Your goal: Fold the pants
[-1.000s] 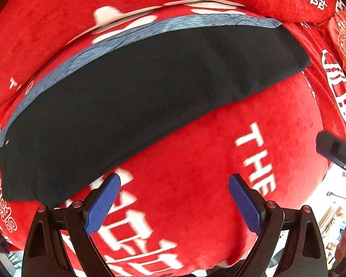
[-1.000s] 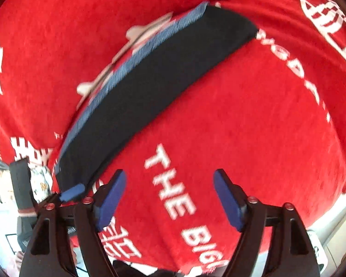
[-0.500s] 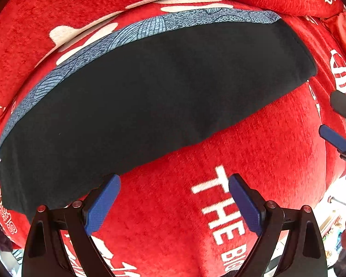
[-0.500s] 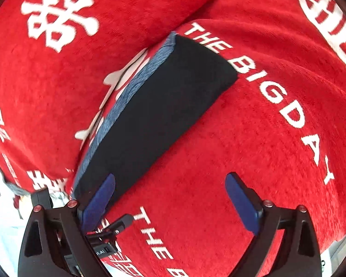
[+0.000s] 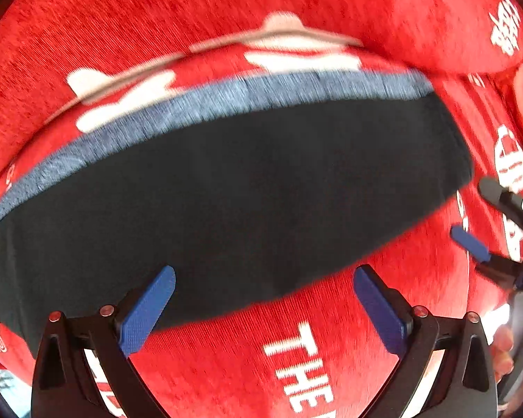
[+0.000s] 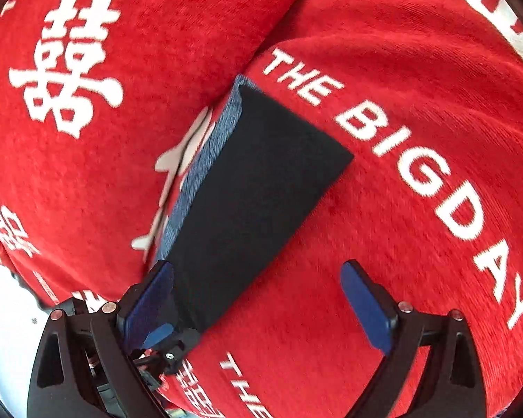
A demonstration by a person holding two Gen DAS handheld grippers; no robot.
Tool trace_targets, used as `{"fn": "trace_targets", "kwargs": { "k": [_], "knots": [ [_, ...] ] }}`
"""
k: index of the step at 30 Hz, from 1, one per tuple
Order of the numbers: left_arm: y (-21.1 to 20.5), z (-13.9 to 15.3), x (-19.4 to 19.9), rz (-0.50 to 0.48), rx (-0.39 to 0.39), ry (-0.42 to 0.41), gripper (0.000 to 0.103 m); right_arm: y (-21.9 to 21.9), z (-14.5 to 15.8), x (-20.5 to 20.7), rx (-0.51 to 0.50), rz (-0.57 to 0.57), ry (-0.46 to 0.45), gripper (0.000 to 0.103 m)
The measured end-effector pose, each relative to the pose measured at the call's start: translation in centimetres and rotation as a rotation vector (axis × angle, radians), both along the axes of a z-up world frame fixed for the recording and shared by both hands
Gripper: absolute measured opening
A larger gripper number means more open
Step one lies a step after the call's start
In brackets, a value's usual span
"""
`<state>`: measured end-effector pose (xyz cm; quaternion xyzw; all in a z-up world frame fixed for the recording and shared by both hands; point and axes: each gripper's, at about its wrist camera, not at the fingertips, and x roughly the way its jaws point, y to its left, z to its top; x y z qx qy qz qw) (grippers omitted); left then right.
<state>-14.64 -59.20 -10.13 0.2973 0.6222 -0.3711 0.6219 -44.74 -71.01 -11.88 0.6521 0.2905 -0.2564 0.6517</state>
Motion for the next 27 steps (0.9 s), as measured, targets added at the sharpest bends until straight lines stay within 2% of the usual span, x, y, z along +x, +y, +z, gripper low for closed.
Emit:
{"fn": "trace_targets", "kwargs": {
  "k": [4, 6, 10, 13, 15, 16, 17, 18, 19, 21, 24, 26, 27],
  "knots": [
    [-1.4, -0.4, 2.1, 0.041, -0.029, -0.034, 0.103, -0.9, -0.8, 0.0, -0.004, -0.030, -0.057, 0.097],
    [-1.5, -1.4, 2.1, 0.053, -0.025, -0.071, 0.103, -1.1, -1.3, 0.1, -0.003, -0.036, -0.087, 0.097],
    [-1.9, -4.1, 2.9, 0.101, -0.009, -0.075, 0.103, -1.9, -1.9, 0.3, -0.020, -0.084, -0.182, 0.097],
    [-2.2, -4.2, 2.4, 0.081, -0.015, -0.103, 0.103, -2.9, -2.5, 1.0, -0.014, -0.121, -0.220, 0.097],
    [-2.8, -4.0, 2.3, 0.090, -0.012, -0.106, 0.103, -3.4, -2.5, 1.7, -0.016, -0.123, -0.213, 0.094],
    [-2.8, -3.4, 2.2, 0.094, -0.021, -0.118, 0.103, -3.8, -2.6, 2.1, -0.003, -0.131, -0.208, 0.091],
    [-3.0, -2.6, 2.3, 0.096, -0.043, -0.141, 0.103, -4.0, -2.8, 2.3, 0.015, -0.138, -0.204, 0.069],
    [-3.4, -2.1, 2.6, 0.099, -0.059, -0.162, 0.103, -4.2, -3.4, 2.6, 0.055, -0.143, -0.198, 0.022],
    [-3.8, -1.7, 2.8, 0.104, -0.071, -0.187, 0.103, -4.3, -4.2, 2.7, 0.108, -0.148, -0.200, 0.012],
    [-5.0, -1.4, 3.7, 0.117, -0.074, -0.221, 0.103, -4.2, -4.1, 2.6, 0.112, -0.158, -0.215, 0.012],
    [-6.4, -2.3, 5.2, 0.138, -0.082, -0.235, 0.097, -3.8, -1.4, 3.1, 0.009, -0.087, -0.221, 0.012],
    [-7.7, -3.9, 5.6, 0.132, -0.051, -0.252, 0.097, -3.5, 0.4, 3.7, -0.042, -0.043, -0.229, 0.012],
    [-8.2, -5.0, 5.3, 0.128, -0.032, -0.232, 0.097, -3.5, 1.3, 4.1, -0.065, -0.021, -0.229, 0.012]
  ]
}}
